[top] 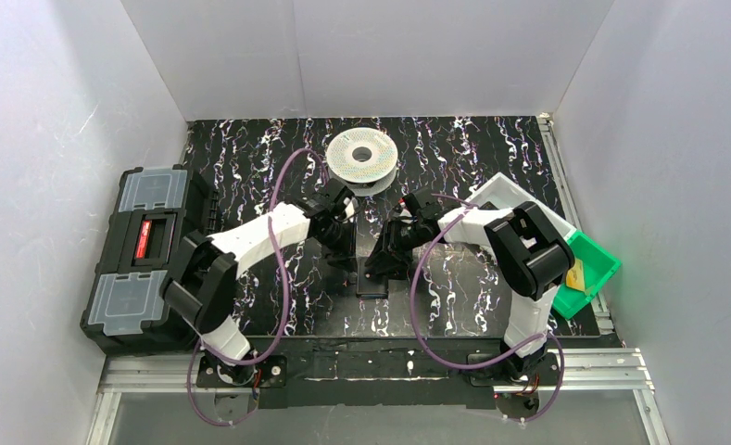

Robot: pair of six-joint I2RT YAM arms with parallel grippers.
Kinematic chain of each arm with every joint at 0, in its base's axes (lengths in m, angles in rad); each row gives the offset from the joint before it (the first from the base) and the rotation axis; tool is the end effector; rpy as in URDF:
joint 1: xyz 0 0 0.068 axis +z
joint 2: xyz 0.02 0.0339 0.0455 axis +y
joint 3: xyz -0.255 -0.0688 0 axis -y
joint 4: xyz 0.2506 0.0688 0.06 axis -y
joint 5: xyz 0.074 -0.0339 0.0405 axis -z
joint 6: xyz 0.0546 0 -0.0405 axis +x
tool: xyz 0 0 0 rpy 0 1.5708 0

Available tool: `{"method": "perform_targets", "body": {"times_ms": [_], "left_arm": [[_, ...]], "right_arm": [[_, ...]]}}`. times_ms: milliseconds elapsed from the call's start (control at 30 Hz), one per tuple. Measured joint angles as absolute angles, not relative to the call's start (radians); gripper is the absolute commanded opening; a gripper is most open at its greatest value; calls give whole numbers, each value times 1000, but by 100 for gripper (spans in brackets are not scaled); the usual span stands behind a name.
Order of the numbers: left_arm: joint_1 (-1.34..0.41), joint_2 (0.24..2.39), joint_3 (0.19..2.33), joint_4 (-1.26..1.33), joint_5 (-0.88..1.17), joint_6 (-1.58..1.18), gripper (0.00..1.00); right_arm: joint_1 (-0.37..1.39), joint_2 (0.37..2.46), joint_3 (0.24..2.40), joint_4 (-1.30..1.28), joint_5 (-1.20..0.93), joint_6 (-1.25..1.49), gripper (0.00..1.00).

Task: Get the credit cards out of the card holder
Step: Close the card holder at the center of the board.

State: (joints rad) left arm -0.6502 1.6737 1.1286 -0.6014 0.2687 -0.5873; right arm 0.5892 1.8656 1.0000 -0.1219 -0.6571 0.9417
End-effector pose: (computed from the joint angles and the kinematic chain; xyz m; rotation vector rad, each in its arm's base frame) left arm 0.2648 -0.2196 0.1731 0.1740 2.8697 -0.6754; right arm 0.2864 0.2315 0.1077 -0.2100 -2.8229 -1.2780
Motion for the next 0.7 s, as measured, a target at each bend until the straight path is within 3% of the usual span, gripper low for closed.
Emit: {"method": "perform_targets", "body": {"times_ms": [367, 700], "left_arm": [[-650, 1542, 1235, -719, 201, -566, 19], [-634, 1541, 1236, -774, 144, -569, 29]], "right_arm": [[592, 1891, 1001, -101, -666, 963, 49], [596, 1872, 1000, -104, -646, 956, 49]]}}
